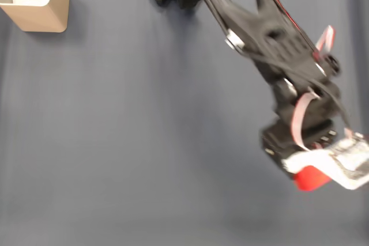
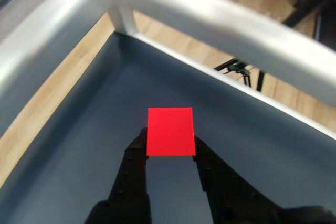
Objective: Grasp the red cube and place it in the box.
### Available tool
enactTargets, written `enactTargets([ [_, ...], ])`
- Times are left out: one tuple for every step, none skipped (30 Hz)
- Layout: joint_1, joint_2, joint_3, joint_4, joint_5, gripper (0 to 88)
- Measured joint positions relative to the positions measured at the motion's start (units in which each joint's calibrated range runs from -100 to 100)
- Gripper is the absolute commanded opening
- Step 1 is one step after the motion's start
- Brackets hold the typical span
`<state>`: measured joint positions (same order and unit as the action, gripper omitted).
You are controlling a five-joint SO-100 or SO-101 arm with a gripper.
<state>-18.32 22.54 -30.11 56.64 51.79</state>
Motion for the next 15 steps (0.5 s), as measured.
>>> enactTargets([
  [1.11,-3.47,2.89,0.08,-0.10,1.3],
  [2.00,-6.60,5.61,0.08,-0.20,1.4],
  [2.97,-9.03,8.23,0.08,-0.24,1.5],
  [3.93,-11.20,10.49,0.08,-0.24,1.6],
  [4.75,-13.03,12.57,0.08,-0.29,1.6],
  [5.27,-14.59,14.20,0.08,-0.44,1.7],
  [6.08,-16.07,15.64,0.08,-0.59,1.7],
  [7.12,-17.37,16.73,0.08,-0.63,1.8],
  [8.09,-18.76,17.63,0.24,-0.78,1.8],
  [9.05,-20.06,18.35,0.48,-0.78,1.8],
  [10.24,-21.19,19.44,0.64,-0.78,1.8],
  [11.35,-22.32,20.16,0.72,-0.78,1.8],
  [12.69,-23.27,21.07,0.72,-0.78,1.8],
  [13.95,-24.32,22.15,0.72,-0.78,1.8],
  [15.06,-25.36,22.97,0.72,-0.78,1.8],
])
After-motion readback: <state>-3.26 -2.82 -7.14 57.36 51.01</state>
